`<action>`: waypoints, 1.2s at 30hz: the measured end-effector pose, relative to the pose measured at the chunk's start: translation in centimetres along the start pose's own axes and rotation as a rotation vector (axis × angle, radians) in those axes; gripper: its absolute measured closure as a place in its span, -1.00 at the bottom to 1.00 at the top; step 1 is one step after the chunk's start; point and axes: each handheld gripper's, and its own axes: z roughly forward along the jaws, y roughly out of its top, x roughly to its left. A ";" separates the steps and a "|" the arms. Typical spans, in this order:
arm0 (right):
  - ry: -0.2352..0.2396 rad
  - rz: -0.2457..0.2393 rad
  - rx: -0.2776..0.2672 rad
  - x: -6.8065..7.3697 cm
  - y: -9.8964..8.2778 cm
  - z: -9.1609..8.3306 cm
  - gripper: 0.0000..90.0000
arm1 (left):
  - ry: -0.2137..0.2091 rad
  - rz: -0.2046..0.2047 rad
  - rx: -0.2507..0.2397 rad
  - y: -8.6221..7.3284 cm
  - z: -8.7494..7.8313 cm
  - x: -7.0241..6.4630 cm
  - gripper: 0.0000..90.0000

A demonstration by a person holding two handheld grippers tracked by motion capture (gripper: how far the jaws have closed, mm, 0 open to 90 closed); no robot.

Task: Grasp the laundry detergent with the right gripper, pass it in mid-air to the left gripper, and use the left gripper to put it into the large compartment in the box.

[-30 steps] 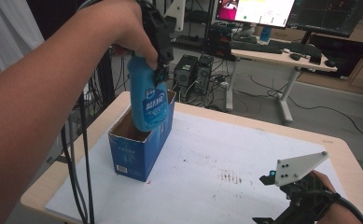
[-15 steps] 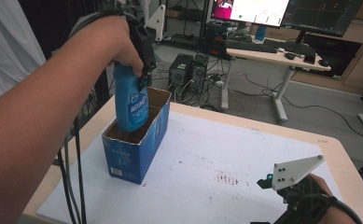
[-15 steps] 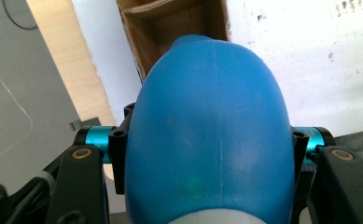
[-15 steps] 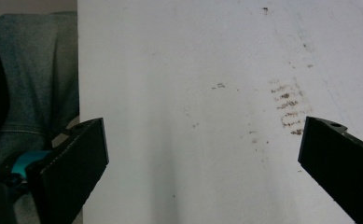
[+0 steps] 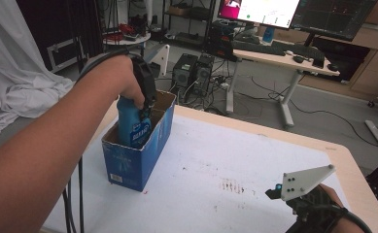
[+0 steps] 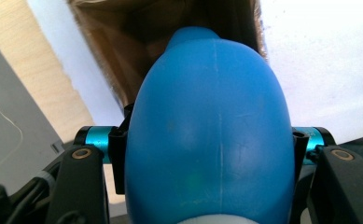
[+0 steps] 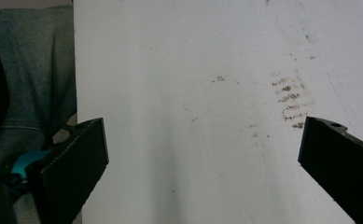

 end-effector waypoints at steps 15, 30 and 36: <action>0.002 0.010 0.010 0.2 -0.3 0.5 -0.99 | 0.024 0.350 0.027 0.3 5.2 -0.3 -0.12; 0.008 0.016 0.016 0.2 -0.4 1.0 -0.99 | -0.011 0.456 0.014 0.4 6.9 -0.2 -0.13; 0.009 0.016 0.017 0.2 -0.4 1.1 -0.99 | -0.004 0.446 -0.007 0.4 6.3 0.0 -0.22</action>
